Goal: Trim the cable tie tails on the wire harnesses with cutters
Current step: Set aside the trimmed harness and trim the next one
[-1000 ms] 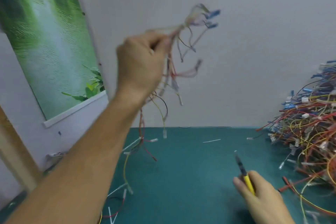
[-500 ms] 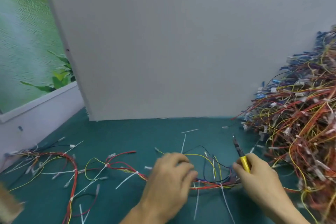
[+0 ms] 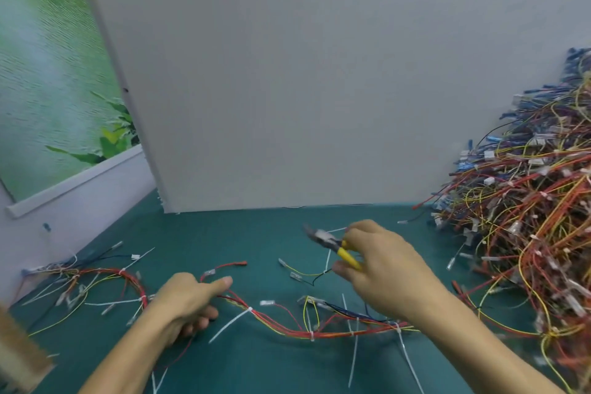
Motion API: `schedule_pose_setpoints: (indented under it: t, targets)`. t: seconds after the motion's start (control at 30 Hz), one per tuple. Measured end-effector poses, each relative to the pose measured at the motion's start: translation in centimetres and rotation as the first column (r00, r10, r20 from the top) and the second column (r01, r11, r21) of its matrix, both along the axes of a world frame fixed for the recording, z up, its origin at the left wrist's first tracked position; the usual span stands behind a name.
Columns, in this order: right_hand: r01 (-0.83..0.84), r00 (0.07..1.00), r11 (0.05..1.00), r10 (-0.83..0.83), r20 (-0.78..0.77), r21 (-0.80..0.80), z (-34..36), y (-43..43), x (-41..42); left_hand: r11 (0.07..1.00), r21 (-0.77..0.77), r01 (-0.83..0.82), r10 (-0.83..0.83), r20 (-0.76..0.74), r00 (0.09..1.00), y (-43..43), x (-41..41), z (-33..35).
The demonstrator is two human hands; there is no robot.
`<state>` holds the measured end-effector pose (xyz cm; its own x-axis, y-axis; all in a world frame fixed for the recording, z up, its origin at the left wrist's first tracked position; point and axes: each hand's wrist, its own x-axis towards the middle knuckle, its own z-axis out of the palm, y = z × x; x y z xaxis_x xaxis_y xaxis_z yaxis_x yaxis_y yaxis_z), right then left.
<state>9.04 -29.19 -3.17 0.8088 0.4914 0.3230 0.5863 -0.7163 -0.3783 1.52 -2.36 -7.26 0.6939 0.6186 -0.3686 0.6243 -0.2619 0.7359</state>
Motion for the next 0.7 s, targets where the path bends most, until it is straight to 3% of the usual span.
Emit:
schedule_pose_setpoints:
  t: [0.1,0.2,0.27,0.33,0.43,0.57,0.63,0.7]
  targets:
    - [0.034,0.998,0.959,-0.018,0.058,-0.281,-0.1,2.1,0.8,0.994,0.106,0.01,-0.027,0.161,0.987,-0.7,0.9,-0.1]
    - [-0.016,0.999,0.928,0.001,-0.039,-0.373,-0.3,1.8,1.2,0.993,0.08,0.088,-0.113,0.415,0.903,-1.0,1.8,1.0]
    - [-0.077,0.991,0.911,0.025,-0.132,-0.406,-0.1,0.9,1.5,0.991,0.058,0.117,-0.131,0.503,0.854,-0.9,2.6,1.3]
    - [-0.162,0.966,0.897,0.059,-0.252,-0.412,0.5,-0.2,1.9,0.991,0.061,0.123,-0.137,0.465,0.875,-0.8,3.2,0.6]
    - [-0.292,0.912,0.851,0.11,-0.396,-0.437,1.5,-1.6,2.2,0.975,0.164,0.153,-0.193,0.267,0.944,-0.9,3.8,-1.9]
    - [-0.335,0.908,0.837,0.165,-0.384,-0.433,1.9,-2.4,2.1,0.943,0.261,0.206,-0.254,0.164,0.953,-0.9,4.0,-3.2]
    - [-0.297,0.916,0.896,0.17,-0.365,-0.329,2.6,-3.1,2.5,0.921,0.315,0.229,-0.286,0.147,0.947,-0.8,4.1,-3.3]
    - [-0.187,0.941,0.979,0.155,-0.301,-0.08,3.4,-3.5,3.3,0.885,0.391,0.253,-0.319,0.113,0.941,-0.9,4.2,-3.4]
